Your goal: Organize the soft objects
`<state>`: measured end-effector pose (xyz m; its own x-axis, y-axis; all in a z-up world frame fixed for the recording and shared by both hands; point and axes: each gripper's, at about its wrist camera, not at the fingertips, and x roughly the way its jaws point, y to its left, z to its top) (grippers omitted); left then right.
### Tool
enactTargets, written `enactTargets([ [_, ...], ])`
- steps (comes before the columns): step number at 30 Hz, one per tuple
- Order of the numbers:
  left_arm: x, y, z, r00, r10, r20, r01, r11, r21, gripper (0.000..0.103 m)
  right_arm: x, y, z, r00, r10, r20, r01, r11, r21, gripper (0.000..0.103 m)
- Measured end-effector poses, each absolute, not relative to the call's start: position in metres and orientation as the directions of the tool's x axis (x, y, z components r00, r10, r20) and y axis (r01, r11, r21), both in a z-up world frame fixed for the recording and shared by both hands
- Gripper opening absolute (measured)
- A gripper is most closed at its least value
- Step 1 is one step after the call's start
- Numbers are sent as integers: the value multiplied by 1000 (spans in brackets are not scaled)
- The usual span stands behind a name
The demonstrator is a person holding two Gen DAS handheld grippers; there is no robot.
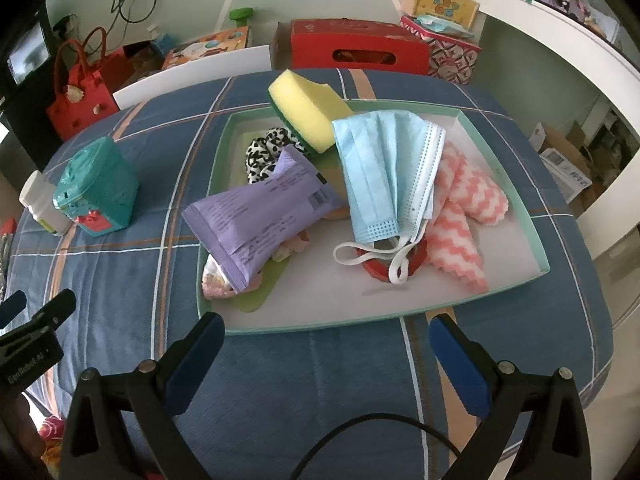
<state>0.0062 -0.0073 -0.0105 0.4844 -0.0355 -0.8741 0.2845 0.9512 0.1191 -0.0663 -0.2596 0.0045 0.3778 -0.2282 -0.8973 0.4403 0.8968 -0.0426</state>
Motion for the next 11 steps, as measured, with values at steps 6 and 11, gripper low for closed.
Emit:
enactTargets([
  [6, 6, -7, -11, 482, -35, -875, 284, 952, 118, 95, -66, -261, 5, 377, -232, -897, 442, 896, -46, 103],
  [11, 7, -4, -10, 485, -38, -874, 274, 955, 111, 95, -65, -261, 5, 376, -233, -897, 443, 895, -46, 103],
])
